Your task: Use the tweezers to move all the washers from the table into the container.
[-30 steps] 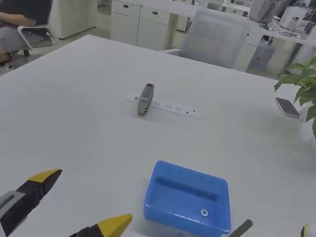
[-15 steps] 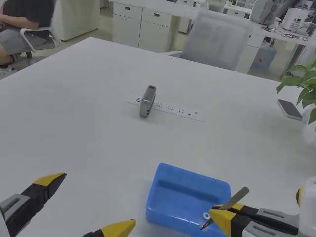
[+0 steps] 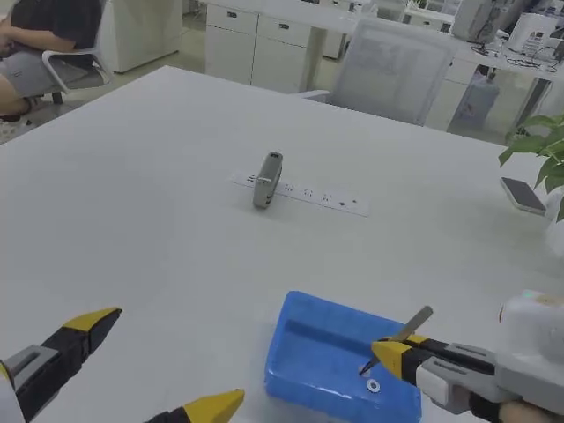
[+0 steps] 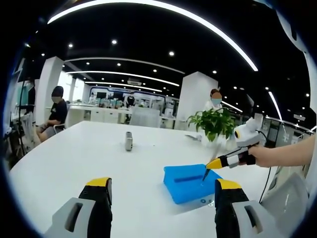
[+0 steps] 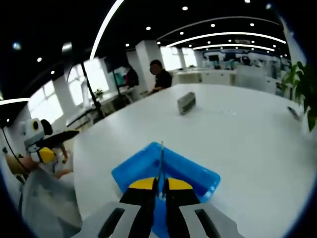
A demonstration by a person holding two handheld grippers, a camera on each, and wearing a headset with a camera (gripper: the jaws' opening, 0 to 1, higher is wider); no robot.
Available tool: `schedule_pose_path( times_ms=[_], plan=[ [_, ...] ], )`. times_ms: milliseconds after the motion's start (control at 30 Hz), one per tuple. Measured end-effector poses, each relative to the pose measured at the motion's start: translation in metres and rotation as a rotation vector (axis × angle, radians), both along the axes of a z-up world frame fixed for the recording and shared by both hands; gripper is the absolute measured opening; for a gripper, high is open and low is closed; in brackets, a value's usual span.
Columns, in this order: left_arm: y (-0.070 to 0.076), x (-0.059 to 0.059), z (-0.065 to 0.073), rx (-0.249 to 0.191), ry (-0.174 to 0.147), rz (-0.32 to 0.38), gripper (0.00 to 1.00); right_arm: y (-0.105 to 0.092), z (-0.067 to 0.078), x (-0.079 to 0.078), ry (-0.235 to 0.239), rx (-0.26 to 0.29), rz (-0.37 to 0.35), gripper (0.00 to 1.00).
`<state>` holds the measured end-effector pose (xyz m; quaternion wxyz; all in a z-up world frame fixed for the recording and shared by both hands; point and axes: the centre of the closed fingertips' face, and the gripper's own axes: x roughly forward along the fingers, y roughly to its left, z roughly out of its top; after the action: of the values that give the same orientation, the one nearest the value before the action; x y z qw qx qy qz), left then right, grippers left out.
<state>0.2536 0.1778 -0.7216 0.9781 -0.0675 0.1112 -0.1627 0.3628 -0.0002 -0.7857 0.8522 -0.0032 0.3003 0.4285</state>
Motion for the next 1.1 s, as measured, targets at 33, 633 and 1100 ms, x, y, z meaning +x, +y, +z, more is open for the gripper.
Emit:
schedule_pose_path(
  times_ms=[33,633,1100],
  plan=[
    [0.0,0.0,0.0,0.001,0.0,-0.001,0.87,0.0,-0.002,0.001,0.007,0.003,-0.005,0.03],
    [-0.003,0.0,-0.002,0.015,0.013,-0.013,0.86,0.006,-0.028,0.005,-0.007,-0.089,0.034,0.04],
    [-0.003,-0.001,-0.002,0.019,0.016,-0.014,0.85,-0.002,0.008,-0.008,-0.075,-0.024,0.013,0.03]
  ],
)
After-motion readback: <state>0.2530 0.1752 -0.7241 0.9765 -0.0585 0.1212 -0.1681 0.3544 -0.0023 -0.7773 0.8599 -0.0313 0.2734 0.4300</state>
